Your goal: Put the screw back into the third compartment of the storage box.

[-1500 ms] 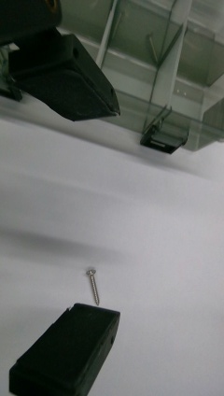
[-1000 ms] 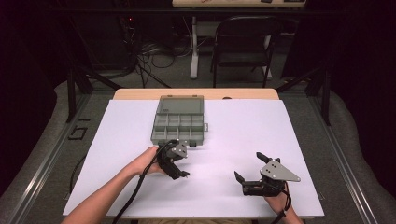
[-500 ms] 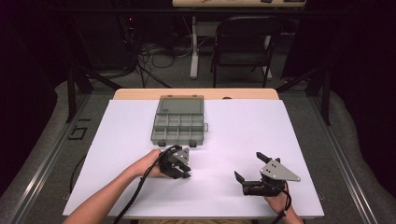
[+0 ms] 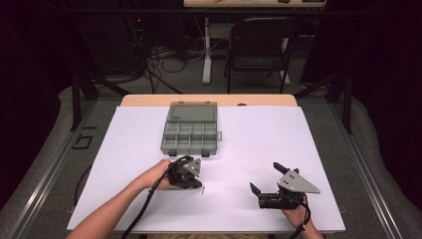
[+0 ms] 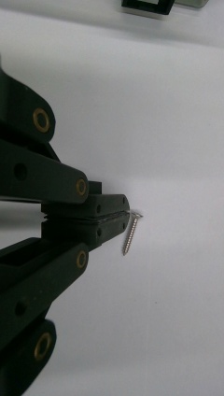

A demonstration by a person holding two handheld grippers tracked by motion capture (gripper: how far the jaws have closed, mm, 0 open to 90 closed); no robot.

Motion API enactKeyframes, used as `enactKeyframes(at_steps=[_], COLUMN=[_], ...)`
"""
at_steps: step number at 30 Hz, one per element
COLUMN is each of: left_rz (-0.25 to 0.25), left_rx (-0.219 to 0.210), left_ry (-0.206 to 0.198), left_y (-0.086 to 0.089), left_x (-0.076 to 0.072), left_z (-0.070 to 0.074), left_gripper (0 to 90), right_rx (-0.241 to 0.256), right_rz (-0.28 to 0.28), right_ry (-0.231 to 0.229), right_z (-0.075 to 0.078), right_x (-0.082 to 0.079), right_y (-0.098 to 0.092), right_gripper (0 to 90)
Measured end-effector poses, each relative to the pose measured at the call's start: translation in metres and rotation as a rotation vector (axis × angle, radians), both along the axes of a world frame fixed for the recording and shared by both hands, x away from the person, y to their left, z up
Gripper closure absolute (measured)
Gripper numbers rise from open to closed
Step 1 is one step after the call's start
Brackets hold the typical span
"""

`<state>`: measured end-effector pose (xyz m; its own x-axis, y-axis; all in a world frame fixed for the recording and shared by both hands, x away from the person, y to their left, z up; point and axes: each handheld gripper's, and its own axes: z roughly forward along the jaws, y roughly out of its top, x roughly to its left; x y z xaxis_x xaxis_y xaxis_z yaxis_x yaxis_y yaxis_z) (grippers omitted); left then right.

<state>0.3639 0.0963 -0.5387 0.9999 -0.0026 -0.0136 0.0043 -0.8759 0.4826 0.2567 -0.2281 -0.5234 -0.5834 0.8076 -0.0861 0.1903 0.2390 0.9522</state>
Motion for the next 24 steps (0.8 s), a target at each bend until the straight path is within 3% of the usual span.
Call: enactKeyframes(at_steps=[7, 8, 9, 14, 17, 21, 24], left_rz=[0.017, 0.015, 0.015, 0.098, 0.126, 0.124, 0.128], left_rx=[-0.030, -0.024, -0.024, -0.056, -0.053, -0.007, -0.005], left_ry=[0.023, 0.053, 0.053, 0.052, 0.037, 0.009, 0.004], left_y=[-0.002, -0.003, -0.003, -0.010, -0.015, -0.019, -0.018], left_x=[-0.001, 0.000, 0.000, -0.006, -0.011, -0.017, -0.018], left_z=[0.004, 0.005, 0.005, 0.003, 0.001, -0.002, -0.001], left_gripper=[72.5, 66.1, 63.6, 51.2, 49.1, 49.5, 52.5], right_rx=[-0.005, -0.004, -0.004, -0.002, -0.003, -0.004, -0.004], right_rz=[0.000, -0.001, -0.001, -0.002, -0.001, 0.000, -0.004], right_ry=[0.004, 0.004, 0.004, 0.002, 0.003, 0.002, 0.003], right_z=[0.000, 0.000, 0.000, 0.000, 0.000, 0.000, 0.000], right_x=[0.000, 0.000, 0.000, 0.000, 0.000, 0.000, 0.000], right_y=[0.000, 0.000, 0.000, 0.000, 0.000, 0.000, -0.001], right_gripper=[0.2, 0.2, 0.2, 0.2, 0.2, 0.2, 0.2])
